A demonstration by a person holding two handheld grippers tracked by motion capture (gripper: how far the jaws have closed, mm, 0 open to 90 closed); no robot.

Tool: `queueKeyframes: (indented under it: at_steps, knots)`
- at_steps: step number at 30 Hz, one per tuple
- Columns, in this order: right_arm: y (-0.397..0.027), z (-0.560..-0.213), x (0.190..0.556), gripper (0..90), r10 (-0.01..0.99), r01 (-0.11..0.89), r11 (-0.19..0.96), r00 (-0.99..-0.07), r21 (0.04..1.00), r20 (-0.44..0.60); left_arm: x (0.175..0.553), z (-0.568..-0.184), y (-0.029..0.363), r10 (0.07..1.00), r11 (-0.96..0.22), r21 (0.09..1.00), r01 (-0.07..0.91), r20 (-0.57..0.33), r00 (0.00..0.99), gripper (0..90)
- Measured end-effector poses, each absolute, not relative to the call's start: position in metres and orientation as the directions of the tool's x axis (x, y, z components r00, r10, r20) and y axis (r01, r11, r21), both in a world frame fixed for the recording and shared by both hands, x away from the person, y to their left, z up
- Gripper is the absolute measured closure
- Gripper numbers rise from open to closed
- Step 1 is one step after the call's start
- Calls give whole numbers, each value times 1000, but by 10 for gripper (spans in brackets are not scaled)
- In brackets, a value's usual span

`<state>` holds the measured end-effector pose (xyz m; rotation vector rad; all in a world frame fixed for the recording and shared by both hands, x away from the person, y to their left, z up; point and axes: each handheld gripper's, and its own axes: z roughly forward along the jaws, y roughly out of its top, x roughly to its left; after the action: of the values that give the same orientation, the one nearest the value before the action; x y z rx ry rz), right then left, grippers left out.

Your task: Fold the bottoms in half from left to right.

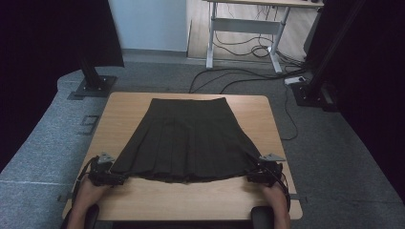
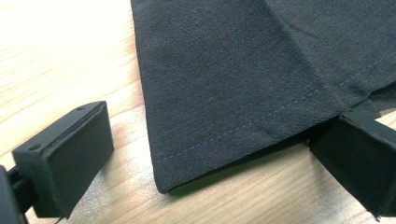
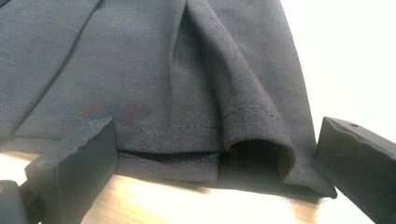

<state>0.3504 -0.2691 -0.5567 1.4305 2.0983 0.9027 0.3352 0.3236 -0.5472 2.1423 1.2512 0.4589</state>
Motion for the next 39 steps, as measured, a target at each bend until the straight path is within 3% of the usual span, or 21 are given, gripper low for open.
queueKeyframes:
  at_steps: [16, 25, 30, 34, 39]
  knots:
    - [-269, -557, 351, 0, 932, 643, 247, -361, 725, 3, 333, -540, 330, 873, -372, 633, 679, -11, 488, 42]
    - [-274, -546, 346, 87, 937, 658, 250, -348, 710, -8, 326, -510, 343, 873, -313, 700, 642, -54, 485, 48]
    - [-274, -528, 336, 89, 936, 634, 247, -353, 733, -10, 324, -491, 351, 830, -322, 724, 610, -94, 550, 77]
    - [-265, -513, 332, 95, 921, 612, 240, -389, 754, 23, 327, -479, 348, 808, -383, 717, 582, -45, 588, 77]
    - [-245, -504, 336, 107, 895, 607, 261, -443, 750, 47, 345, -467, 340, 823, -386, 726, 569, -8, 568, 86]
